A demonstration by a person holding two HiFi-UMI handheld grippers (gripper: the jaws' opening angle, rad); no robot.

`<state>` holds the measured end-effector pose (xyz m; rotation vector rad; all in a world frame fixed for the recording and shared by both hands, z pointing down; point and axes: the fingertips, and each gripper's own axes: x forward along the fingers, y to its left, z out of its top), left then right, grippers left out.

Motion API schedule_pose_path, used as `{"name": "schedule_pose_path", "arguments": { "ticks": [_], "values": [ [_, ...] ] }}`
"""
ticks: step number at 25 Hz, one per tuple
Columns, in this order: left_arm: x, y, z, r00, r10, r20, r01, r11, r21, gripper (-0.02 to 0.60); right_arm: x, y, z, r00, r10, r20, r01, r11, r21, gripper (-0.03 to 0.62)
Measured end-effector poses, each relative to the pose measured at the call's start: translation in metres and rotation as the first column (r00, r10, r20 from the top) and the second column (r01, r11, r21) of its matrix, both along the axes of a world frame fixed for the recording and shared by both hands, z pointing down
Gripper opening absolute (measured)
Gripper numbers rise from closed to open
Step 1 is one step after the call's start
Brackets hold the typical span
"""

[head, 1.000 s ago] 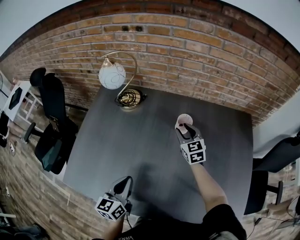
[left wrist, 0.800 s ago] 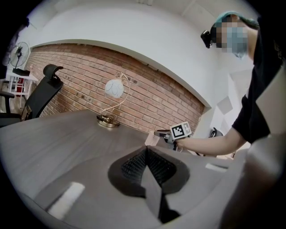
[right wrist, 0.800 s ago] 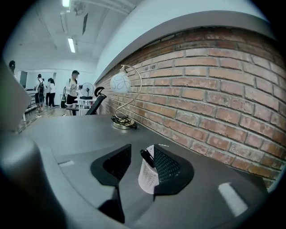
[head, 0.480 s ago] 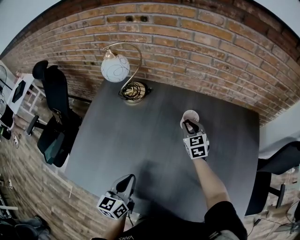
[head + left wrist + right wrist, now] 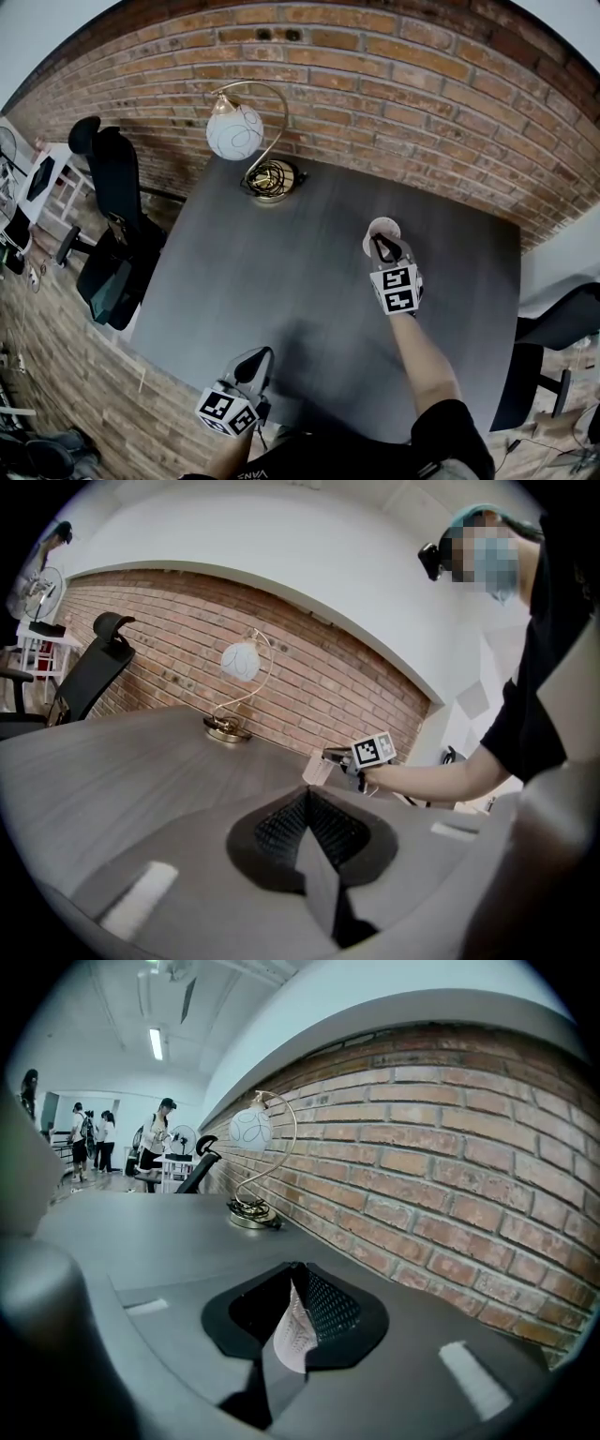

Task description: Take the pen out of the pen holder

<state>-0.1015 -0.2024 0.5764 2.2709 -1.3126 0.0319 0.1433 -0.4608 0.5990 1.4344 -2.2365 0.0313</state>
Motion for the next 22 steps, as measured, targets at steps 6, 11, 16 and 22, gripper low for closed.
{"name": "schedule_pose_path", "arguments": {
  "ticks": [6, 11, 16, 22],
  "values": [
    [-0.002, 0.004, 0.002, 1.000, 0.002, 0.001, -0.002, 1.000, 0.004, 0.052, 0.006, 0.000, -0.008, 1.000, 0.019, 0.024, -0.019, 1.000, 0.015, 0.046],
    [-0.001, 0.003, -0.006, 1.000, 0.002, 0.000, -0.002, 1.000, 0.009, 0.052, 0.011, 0.003, -0.019, 0.998, 0.035, 0.052, -0.036, 0.999, 0.024, 0.044],
    [0.001, 0.003, -0.010, 1.000, 0.015, -0.003, -0.015, 1.000, 0.022, 0.052, 0.014, 0.009, -0.040, 0.995, 0.042, 0.095, -0.046, 0.998, 0.046, 0.044],
    [0.006, 0.004, -0.017, 0.999, 0.038, -0.016, -0.037, 0.998, 0.045, 0.052, 0.020, 0.022, -0.074, 0.988, 0.046, 0.149, -0.059, 0.995, 0.084, 0.044]
  ]
}}
